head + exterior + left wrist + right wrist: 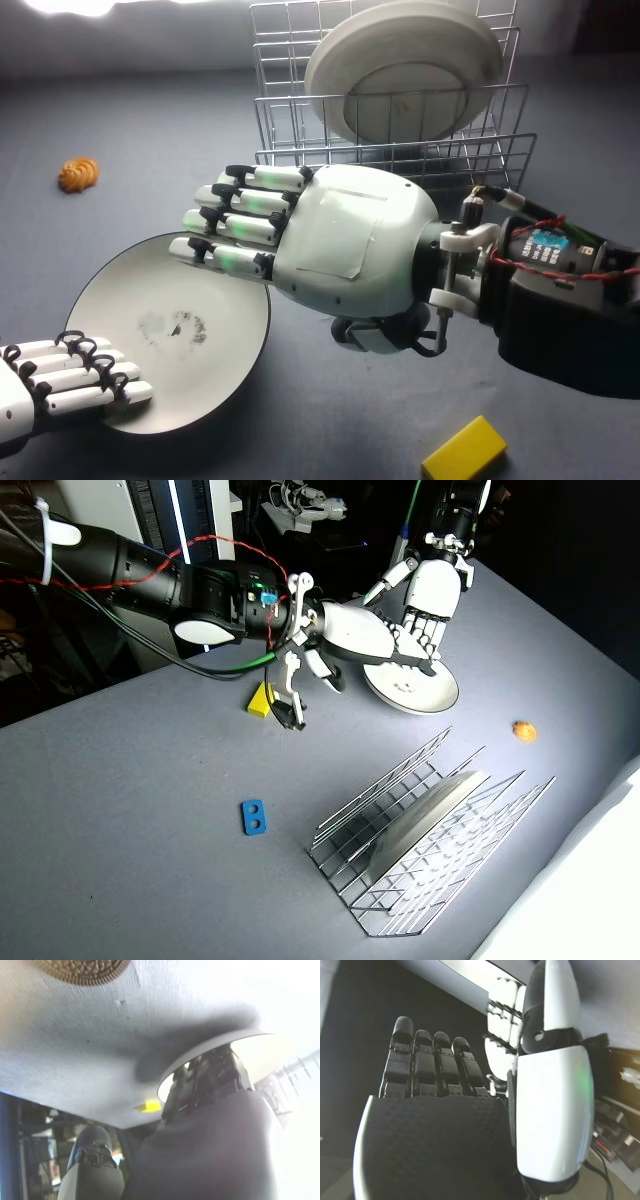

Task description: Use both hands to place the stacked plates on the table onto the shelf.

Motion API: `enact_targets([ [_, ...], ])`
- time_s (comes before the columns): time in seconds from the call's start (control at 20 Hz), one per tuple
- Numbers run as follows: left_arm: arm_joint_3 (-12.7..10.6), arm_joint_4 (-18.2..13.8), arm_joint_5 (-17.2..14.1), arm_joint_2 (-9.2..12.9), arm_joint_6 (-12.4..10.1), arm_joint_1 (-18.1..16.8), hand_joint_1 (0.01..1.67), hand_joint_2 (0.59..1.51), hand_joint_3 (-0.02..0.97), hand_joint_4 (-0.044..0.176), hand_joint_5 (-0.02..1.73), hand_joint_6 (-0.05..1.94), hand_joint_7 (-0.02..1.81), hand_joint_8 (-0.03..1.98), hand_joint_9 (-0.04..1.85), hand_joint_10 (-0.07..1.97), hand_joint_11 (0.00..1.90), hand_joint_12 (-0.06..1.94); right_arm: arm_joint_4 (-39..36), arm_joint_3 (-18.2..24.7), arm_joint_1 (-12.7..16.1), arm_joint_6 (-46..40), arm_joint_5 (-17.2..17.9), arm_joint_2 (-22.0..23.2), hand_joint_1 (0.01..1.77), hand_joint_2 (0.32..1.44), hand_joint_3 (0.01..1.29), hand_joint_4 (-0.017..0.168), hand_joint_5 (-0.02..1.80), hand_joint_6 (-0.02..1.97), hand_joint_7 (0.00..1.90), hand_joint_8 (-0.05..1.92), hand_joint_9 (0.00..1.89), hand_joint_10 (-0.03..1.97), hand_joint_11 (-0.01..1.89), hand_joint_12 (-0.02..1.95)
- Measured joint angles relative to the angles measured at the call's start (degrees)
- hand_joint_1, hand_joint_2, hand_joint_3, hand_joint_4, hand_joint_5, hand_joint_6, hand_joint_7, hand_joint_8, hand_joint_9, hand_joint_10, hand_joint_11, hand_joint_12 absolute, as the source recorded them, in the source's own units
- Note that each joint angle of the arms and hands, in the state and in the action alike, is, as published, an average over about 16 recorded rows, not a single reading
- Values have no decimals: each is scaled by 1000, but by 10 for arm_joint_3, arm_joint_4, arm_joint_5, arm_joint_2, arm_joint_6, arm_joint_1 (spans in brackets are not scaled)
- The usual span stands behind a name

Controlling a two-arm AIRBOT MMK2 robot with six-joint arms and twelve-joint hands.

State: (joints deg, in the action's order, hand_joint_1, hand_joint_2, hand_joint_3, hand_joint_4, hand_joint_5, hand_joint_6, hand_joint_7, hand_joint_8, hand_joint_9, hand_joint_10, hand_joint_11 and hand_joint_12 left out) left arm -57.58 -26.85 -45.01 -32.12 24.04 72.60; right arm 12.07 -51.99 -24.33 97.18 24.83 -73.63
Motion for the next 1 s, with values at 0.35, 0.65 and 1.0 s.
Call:
enact_targets([
  [0.35,-11,7,-22,6,-1,-11,14,1095,14,2,18,11,14,-6,9,6,12,-19,-5,-9,-2,5,3,-4,1190,891,11,3,30,33,19,19,13,10,20,315],
  [0.65,-26,27,-42,11,2,-25,14,1094,15,2,21,12,22,-2,18,9,15,-2,-5,12,0,5,9,24,1195,888,11,3,36,32,19,20,13,10,20,293],
  [1.0,-35,46,-44,14,9,-33,14,1094,15,2,22,12,20,-2,16,11,18,9,4,45,3,1,16,66,1195,889,10,3,32,32,19,19,13,9,21,265],
])
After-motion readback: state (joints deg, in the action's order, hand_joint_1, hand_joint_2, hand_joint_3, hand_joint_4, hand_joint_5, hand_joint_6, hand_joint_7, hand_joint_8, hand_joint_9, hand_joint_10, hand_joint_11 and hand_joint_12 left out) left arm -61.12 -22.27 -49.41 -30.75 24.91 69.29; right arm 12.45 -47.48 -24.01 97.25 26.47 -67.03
